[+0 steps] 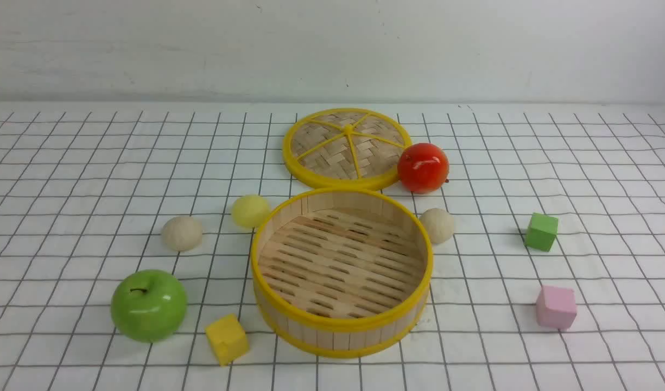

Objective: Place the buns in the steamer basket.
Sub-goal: Use the left arm to grab a steamed stuffed bun

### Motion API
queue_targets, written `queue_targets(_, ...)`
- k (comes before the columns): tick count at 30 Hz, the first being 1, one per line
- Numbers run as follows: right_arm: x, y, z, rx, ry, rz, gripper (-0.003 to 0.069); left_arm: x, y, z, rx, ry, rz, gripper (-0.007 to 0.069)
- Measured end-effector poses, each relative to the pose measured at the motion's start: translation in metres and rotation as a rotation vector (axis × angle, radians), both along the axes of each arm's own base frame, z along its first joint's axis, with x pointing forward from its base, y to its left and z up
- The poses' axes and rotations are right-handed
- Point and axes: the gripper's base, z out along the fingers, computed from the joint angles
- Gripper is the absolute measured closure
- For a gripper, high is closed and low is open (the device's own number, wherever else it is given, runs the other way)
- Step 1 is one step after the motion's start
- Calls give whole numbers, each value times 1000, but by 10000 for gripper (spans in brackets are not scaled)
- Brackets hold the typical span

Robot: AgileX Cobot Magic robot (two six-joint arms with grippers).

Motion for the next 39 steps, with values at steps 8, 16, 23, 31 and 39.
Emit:
queue_targets(8, 0, 0, 0, 0, 0, 0, 418, 0, 0, 0, 0, 0, 0, 386)
queue_targets(16, 0, 0, 0, 0, 0, 0, 418, 0, 0, 0, 0, 0, 0, 386)
queue_targets(23, 0, 0, 0, -1, 0, 0, 418, 0, 1, 1, 21, -12, 1, 386)
queue_targets(31, 0, 0, 0, -1, 0, 0, 418, 4, 1, 14, 34, -165, -1, 386)
queue_targets(39, 0, 0, 0, -1, 0, 0, 418, 4, 0, 40, -193, -429, 24, 386)
